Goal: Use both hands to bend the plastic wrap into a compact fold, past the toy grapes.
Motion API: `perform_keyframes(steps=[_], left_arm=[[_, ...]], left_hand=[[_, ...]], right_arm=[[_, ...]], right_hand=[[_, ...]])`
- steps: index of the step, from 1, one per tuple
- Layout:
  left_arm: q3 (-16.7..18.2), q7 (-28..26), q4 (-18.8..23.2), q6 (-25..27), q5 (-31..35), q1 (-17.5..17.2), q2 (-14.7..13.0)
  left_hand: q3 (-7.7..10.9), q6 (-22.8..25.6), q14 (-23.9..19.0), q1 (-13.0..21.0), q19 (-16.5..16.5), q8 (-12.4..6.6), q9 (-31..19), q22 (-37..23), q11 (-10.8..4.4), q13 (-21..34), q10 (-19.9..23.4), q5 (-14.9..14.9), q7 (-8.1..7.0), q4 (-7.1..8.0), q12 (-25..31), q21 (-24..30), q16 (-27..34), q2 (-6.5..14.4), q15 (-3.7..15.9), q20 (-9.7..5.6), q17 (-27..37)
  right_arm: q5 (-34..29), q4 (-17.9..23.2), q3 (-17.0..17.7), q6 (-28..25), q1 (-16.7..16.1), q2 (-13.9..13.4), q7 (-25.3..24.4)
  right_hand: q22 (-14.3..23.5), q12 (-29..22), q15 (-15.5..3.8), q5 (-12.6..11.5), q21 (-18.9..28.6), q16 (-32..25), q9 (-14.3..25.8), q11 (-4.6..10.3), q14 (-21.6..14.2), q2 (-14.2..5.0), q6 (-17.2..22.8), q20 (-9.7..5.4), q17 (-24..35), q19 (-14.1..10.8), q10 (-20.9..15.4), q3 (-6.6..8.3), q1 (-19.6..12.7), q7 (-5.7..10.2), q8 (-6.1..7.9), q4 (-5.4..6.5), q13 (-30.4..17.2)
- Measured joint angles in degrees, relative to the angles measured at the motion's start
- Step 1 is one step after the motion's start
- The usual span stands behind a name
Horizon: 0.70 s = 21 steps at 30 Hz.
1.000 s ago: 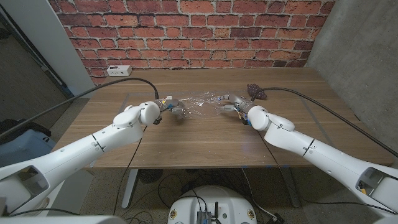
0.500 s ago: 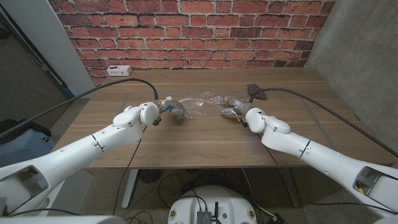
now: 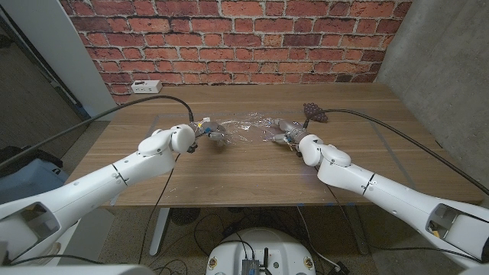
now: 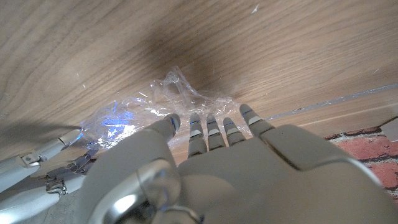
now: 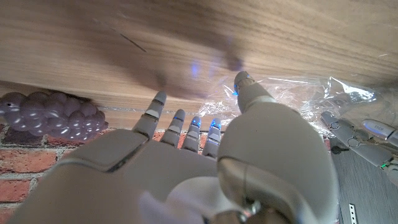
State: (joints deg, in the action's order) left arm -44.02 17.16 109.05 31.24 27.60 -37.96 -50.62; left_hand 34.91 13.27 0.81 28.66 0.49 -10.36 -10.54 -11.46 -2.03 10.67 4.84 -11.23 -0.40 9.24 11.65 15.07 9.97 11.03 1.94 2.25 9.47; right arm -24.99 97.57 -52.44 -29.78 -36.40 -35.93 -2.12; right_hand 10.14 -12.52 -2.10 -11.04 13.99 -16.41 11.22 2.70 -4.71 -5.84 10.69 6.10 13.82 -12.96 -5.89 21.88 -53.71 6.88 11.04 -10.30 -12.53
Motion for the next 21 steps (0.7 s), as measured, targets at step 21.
perform_keyframes(steps=[21], left_arm=[[0.07,-0.22,-0.23,0.04,-0.43,0.33,0.02]], left_hand=[[0.07,-0.4,0.0,-0.97,0.0,0.0,0.01,0.0,0.0,0.14,0.0,0.0,0.41,0.41,0.0,0.0,0.0,0.08,0.0,0.0,0.12]], right_arm=[[-4.89,-6.45,-1.77,4.23,1.83,3.24,-3.53]], right_hand=[[0.41,-4.06,-0.23,0.46,1.09,-5.87,0.0,1.57,-10.26,-2.86,25.03,-2.64,1.58,-7.97,-16.35,-2.51,-0.66,-0.09,6.3,2.72,0.0]])
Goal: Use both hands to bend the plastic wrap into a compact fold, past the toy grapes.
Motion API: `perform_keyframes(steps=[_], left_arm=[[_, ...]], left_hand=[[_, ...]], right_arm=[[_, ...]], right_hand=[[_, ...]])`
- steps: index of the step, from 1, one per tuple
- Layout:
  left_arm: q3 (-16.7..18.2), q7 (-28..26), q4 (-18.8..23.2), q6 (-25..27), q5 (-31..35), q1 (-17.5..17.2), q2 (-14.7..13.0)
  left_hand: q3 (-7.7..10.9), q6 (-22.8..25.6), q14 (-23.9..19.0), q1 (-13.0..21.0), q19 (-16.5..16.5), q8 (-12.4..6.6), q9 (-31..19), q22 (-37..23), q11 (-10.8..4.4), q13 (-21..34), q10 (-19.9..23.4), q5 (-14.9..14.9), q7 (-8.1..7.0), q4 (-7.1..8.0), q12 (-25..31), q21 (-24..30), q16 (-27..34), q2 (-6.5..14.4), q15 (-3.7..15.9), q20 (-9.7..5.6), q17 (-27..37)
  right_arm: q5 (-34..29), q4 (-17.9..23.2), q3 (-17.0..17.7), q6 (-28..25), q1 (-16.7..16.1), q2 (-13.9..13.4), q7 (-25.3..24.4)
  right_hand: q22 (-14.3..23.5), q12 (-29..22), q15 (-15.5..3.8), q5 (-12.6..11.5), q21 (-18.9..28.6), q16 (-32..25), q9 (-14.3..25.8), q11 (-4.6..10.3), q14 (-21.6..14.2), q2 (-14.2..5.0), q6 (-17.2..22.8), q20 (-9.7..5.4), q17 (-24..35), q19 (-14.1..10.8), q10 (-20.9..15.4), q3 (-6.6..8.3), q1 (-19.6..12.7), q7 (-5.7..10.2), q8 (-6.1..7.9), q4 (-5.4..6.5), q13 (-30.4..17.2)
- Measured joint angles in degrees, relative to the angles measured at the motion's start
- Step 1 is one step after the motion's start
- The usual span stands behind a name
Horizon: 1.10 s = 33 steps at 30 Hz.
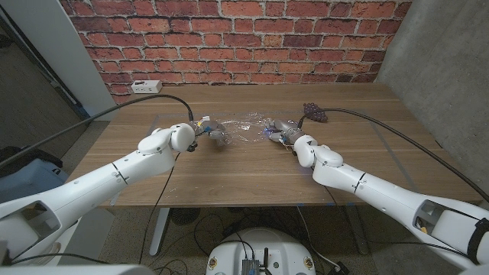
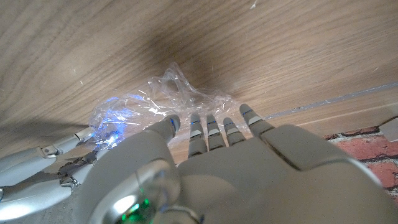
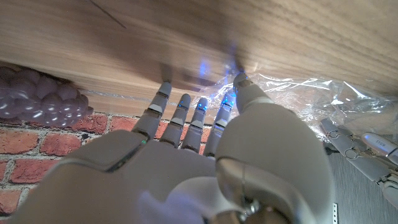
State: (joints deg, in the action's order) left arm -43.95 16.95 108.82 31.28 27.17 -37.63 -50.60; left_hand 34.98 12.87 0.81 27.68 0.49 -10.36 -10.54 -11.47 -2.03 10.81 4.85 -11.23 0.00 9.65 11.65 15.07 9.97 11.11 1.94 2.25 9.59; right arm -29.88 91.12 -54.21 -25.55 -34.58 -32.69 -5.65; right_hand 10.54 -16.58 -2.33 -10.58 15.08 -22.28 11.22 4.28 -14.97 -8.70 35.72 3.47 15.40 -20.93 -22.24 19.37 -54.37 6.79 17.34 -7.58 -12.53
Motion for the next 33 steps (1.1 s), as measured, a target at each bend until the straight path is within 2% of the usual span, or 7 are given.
perform_keyframes(steps=[4,9,11,13,16,19,33], left_arm=[[0.01,-0.16,0.3,0.24,0.0,-0.06,-0.12],[0.16,-0.23,0.79,0.42,0.0,-0.4,-0.34],[0.24,-0.39,1.04,0.76,0.0,-0.6,-0.45],[0.28,-0.42,1.24,0.87,0.0,-0.74,-0.57],[0.37,-0.57,1.54,1.16,-0.01,-0.96,-0.74],[0.45,-0.57,1.8,1.16,-0.01,-1.17,-0.91],[0.71,-0.93,2.02,1.33,-0.27,-1.45,-1.21]], left_hand=[[0.24,-0.22,0.0,0.0,0.0,0.0,0.0,0.0,0.0,0.0,0.0,0.0,-0.22,-0.24,0.0,0.0,0.0,0.0,0.0,0.0,0.0],[0.25,-0.22,0.0,-0.23,0.0,0.0,0.0,0.0,0.0,0.0,0.0,0.0,-0.22,-0.25,0.0,0.0,0.0,0.23,0.0,0.0,0.0],[0.25,-0.21,0.0,-0.23,0.0,0.0,0.0,0.0,0.0,0.0,0.0,0.0,-0.22,-0.25,0.0,0.0,0.0,0.23,0.0,0.0,0.01],[0.25,-0.21,0.0,-0.24,0.0,0.0,0.0,0.0,0.0,0.0,0.0,0.0,-0.21,-0.25,0.0,0.0,0.0,0.22,0.0,0.0,0.01],[0.48,-0.21,0.03,-0.53,0.0,0.0,0.0,0.0,0.0,-0.01,0.0,0.0,-0.21,-0.49,0.0,0.0,0.0,-0.07,-0.04,0.0,0.01],[0.48,-0.21,0.31,-0.53,0.0,0.0,0.01,0.0,0.0,-0.01,0.0,0.0,-0.22,-0.49,0.0,0.0,0.0,-0.08,-0.31,0.0,-0.08],[0.72,-0.4,0.31,-0.76,0.0,0.0,0.01,0.0,0.0,-0.01,0.0,0.0,-0.42,-0.72,0.0,0.0,0.0,-0.3,-0.31,0.0,-0.26]], right_arm=[[-0.58,-0.96,-0.08,0.24,0.12,0.59,-0.77],[-1.93,-1.67,-0.2,1.05,0.27,1.0,-2.73],[-2.52,-3.04,-0.51,1.64,0.68,1.61,-3.73],[-2.84,-3.44,-0.56,2.02,0.8,1.8,-4.43],[-3.39,-4.3,-0.59,2.87,0.91,2.1,-5.9],[-4.06,-4.3,-0.59,3.56,0.91,2.1,-7.37],[-8.11,-4.99,-0.74,6.24,0.94,2.51,-11.58]], right_hand=[[0.03,-0.87,0.01,0.0,1.02,-2.08,0.0,-0.31,-3.74,-1.07,2.0,-0.6,0.51,-2.1,-2.45,0.01,-1.08,-0.7,0.1,-0.01,0.0],[0.86,-1.67,-0.36,0.21,4.34,-9.97,-0.31,-0.1,-15.33,-2.51,5.05,-2.89,4.8,-8.43,-7.58,1.45,-3.11,-1.15,-0.43,-0.51,0.0],[1.32,-2.08,-0.7,0.21,5.76,-14.1,-0.27,0.04,-19.35,-2.32,5.79,-3.52,8.28,-9.98,-9.48,1.93,-5.12,-1.06,-0.99,-0.98,-0.03],[1.72,-2.91,-1.0,0.43,6.86,-16.98,-0.08,0.1,-21.57,-2.25,9.23,-3.94,11.11,-10.67,-12.2,2.22,-5.61,-1.54,-0.4,-0.66,-0.36],[2.06,-4.1,-1.15,0.43,8.02,-18.2,0.35,-0.07,-22.6,-2.24,14.95,-3.86,13.2,-11.23,-15.68,2.2,-5.61,-3.05,1.49,0.02,-1.04],[2.13,-4.22,-1.17,0.43,8.24,-17.31,0.38,0.22,-22.08,-1.64,17.1,-3.86,13.34,-11.23,-16.36,2.49,-5.68,-3.59,2.07,0.44,-1.42],[2.12,-4.22,-1.06,0.42,8.66,-16.04,0.7,1.17,-21.23,-1.33,18.13,-3.98,13.17,-10.27,-16.65,3.34,-5.72,-4.65,2.2,0.14,-1.73]])
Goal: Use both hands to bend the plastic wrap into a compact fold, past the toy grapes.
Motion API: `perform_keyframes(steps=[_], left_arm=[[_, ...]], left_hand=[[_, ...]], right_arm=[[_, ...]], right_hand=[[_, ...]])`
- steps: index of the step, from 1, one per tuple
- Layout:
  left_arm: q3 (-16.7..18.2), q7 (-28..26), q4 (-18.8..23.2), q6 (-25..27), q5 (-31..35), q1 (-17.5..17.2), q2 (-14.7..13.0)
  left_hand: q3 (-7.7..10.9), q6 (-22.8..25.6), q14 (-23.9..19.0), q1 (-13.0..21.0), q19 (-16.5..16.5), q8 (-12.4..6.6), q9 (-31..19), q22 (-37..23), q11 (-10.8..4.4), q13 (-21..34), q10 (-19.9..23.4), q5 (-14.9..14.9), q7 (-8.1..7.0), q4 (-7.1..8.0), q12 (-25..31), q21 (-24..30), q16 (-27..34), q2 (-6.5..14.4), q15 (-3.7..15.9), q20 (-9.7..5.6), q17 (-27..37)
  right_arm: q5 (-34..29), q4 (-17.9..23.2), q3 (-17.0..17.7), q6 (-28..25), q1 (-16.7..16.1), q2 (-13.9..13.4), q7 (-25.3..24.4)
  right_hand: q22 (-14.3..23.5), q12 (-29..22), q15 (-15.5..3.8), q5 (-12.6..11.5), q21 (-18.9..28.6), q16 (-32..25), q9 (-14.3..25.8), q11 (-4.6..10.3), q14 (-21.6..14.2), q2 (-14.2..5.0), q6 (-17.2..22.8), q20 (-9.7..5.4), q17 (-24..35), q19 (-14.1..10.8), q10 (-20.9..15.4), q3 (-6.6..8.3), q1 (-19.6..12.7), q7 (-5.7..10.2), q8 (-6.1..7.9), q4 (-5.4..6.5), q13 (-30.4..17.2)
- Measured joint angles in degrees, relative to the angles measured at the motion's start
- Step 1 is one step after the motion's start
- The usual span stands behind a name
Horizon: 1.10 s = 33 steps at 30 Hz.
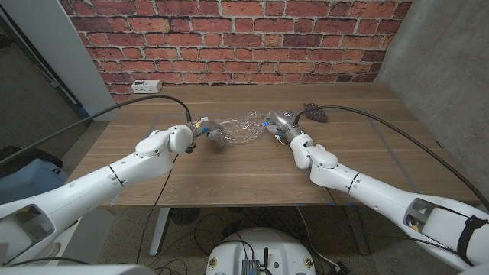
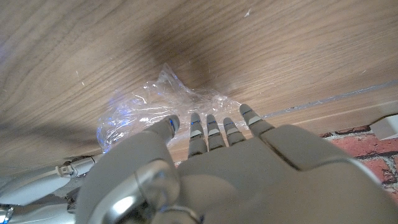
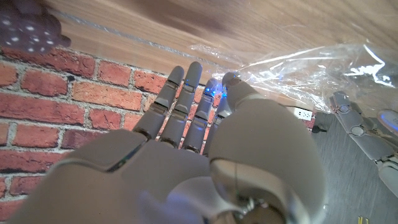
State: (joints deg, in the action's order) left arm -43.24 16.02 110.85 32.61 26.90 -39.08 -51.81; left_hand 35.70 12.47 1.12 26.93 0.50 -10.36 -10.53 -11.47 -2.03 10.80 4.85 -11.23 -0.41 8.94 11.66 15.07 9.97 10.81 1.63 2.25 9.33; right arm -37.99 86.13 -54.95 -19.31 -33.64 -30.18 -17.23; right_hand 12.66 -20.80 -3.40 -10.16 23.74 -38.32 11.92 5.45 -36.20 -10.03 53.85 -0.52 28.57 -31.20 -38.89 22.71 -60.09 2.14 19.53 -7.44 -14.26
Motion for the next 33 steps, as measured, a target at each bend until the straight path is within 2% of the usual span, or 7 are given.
perform_keyframes(steps=[4,9,11,18,19,33], left_arm=[[0.05,-0.04,-0.23,-0.15,-0.08,0.0,0.0],[0.09,-0.13,-0.51,-0.6,-0.43,0.03,0.05],[0.09,-0.12,-0.63,-0.67,-0.49,0.09,0.07],[0.14,-0.13,-0.95,-0.94,-0.76,0.16,0.1],[0.16,-0.13,-0.99,-1.0,-0.9,0.16,0.1],[0.21,-0.15,-1.11,-1.08,-1.27,0.2,0.1]], left_hand=[[-0.25,0.0,0.0,0.0,0.0,0.0,0.0,0.0,0.0,0.0,0.0,0.0,0.0,-0.25,0.0,0.0,0.0,0.0,0.0,0.0,0.0],[-0.01,0.0,0.0,0.0,0.0,0.0,0.0,0.0,0.0,0.0,0.0,0.0,0.0,-0.49,0.0,0.0,0.0,0.0,0.0,0.0,0.0],[-0.01,0.0,0.0,0.0,0.0,0.0,0.0,0.0,0.0,0.0,0.0,0.0,0.0,-0.49,0.0,0.0,0.0,0.0,0.0,0.0,0.0],[-0.01,0.0,0.0,0.0,0.0,0.0,0.0,0.0,0.0,0.0,0.0,0.0,0.0,-0.49,0.0,0.0,0.0,0.0,0.0,0.0,0.01],[-0.01,0.0,0.0,0.0,0.0,0.0,0.0,0.0,0.0,0.0,0.0,0.0,0.0,-0.49,0.0,0.0,0.0,0.0,0.0,0.0,0.01],[0.16,0.01,0.0,-0.3,0.0,0.0,0.0,0.0,0.0,-0.01,0.0,0.0,0.0,-0.65,0.0,0.0,0.0,0.3,0.0,0.0,0.01]], right_arm=[[-1.4,-0.35,-0.21,1.22,0.33,0.24,-0.89],[-3.37,-2.78,-1.57,2.7,2.33,1.17,-1.49],[-4.4,-3.5,-2.04,3.62,3.05,1.32,-1.6],[-7.75,-5.54,-3.45,6.37,5.33,1.69,-1.71],[-8.35,-6.54,-4.12,6.82,6.48,1.75,-1.71],[-15.44,-9.95,-7.61,13.7,11.87,1.68,-1.32]], right_hand=[[0.0,0.0,0.0,0.0,0.0,0.0,0.0,0.24,-0.01,-0.02,0.21,0.0,0.0,0.0,-0.24,0.23,-0.02,0.21,0.22,-0.23,-0.27],[-0.01,0.0,0.13,0.0,0.44,0.0,-0.01,0.82,-0.19,-0.01,0.63,-0.32,0.27,0.28,-0.41,0.64,-0.93,0.61,0.22,-0.64,-0.26],[0.0,0.0,-0.1,0.0,0.64,0.0,-0.01,1.14,-0.58,-0.01,0.83,-0.92,0.52,0.09,-0.73,0.48,-1.38,0.65,0.23,-0.79,-0.47],[-0.01,-0.43,-0.2,0.02,1.44,0.62,-0.01,1.55,-1.29,0.15,2.34,-1.56,1.22,0.08,-1.59,0.7,-2.17,2.16,0.61,-1.02,-0.79],[-0.01,-0.43,-0.19,0.02,1.54,0.63,0.14,1.62,-1.68,0.22,2.36,-1.55,1.31,0.08,-1.66,0.7,-2.68,2.17,0.62,-1.03,-0.98],[-0.01,-0.44,-0.18,-0.25,1.98,1.5,0.25,1.62,-1.68,0.44,2.12,-1.75,1.32,0.29,-1.65,0.7,-2.88,1.94,0.62,-1.02,-1.05]])
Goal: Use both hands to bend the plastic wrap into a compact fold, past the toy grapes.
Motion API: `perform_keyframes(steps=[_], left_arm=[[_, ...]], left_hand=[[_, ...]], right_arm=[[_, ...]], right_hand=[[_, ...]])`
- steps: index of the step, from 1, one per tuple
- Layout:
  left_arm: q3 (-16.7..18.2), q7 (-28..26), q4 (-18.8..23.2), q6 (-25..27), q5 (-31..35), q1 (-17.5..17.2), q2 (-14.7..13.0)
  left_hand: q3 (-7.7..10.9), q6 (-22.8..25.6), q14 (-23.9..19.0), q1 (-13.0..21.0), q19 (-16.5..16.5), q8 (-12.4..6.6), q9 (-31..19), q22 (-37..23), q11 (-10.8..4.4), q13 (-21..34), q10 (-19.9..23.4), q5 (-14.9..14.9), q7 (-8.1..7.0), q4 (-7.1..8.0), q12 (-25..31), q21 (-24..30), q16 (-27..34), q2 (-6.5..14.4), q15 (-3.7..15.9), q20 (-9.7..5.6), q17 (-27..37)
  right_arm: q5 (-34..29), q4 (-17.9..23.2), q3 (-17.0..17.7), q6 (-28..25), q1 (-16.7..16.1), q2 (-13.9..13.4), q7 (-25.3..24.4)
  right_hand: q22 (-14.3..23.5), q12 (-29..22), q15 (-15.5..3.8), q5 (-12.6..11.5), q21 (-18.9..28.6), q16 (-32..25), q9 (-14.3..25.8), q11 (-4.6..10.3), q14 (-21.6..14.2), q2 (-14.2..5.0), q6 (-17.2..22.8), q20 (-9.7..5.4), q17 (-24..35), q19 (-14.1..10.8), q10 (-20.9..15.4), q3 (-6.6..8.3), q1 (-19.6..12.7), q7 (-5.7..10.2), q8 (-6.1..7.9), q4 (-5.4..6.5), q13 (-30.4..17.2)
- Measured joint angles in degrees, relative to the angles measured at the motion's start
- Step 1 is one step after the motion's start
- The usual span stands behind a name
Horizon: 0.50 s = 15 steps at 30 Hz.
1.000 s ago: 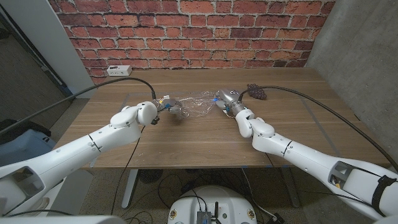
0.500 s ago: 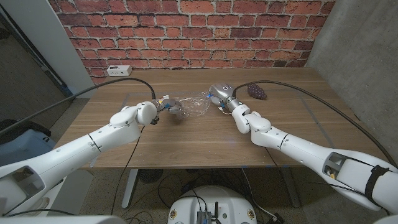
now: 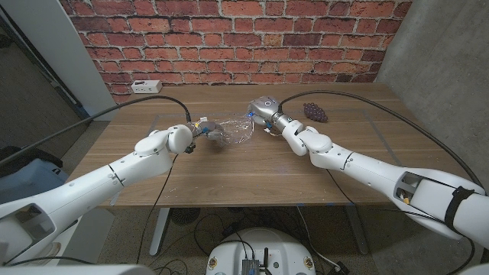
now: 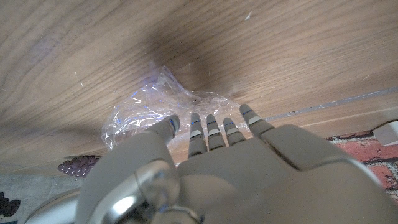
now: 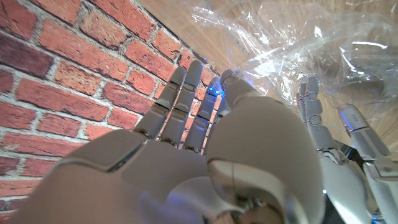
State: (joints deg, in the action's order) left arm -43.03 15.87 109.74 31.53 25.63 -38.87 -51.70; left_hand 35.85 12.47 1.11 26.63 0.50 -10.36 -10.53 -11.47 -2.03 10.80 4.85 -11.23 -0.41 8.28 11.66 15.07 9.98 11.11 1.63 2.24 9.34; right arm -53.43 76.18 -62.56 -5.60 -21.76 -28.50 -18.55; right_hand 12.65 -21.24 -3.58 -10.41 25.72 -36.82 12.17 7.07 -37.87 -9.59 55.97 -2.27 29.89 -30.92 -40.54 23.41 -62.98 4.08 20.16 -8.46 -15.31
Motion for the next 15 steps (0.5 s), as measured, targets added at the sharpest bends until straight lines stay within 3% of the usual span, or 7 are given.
perform_keyframes(steps=[5,15], left_arm=[[0.0,0.0,0.06,0.02,-0.01,0.01,-0.05],[0.17,-0.33,0.7,0.6,-0.22,-0.5,-0.35]], left_hand=[[0.15,0.0,0.0,0.0,0.0,0.0,0.0,0.0,0.0,0.0,0.0,0.0,0.0,-0.15,0.0,0.0,0.0,0.0,0.0,0.0,0.0],[0.28,0.0,0.0,0.0,0.0,0.0,0.0,0.0,0.0,0.0,0.0,0.0,0.0,-0.28,0.0,0.0,0.0,0.0,0.0,0.0,0.0]], right_arm=[[-1.87,-1.28,-1.0,2.65,1.41,0.27,-0.32],[-4.01,-4.57,-2.44,6.32,3.78,1.94,-3.08]], right_hand=[[0.0,0.0,0.0,0.0,0.44,0.61,0.0,0.14,0.0,0.0,0.42,-0.18,0.28,0.18,-0.14,-0.12,0.0,0.86,0.0,0.12,0.0],[-0.15,0.0,0.0,0.0,1.2,1.06,-0.01,0.31,0.0,0.0,0.33,-0.3,0.54,0.31,-0.3,-0.25,0.0,0.32,-0.01,0.25,-0.1]])
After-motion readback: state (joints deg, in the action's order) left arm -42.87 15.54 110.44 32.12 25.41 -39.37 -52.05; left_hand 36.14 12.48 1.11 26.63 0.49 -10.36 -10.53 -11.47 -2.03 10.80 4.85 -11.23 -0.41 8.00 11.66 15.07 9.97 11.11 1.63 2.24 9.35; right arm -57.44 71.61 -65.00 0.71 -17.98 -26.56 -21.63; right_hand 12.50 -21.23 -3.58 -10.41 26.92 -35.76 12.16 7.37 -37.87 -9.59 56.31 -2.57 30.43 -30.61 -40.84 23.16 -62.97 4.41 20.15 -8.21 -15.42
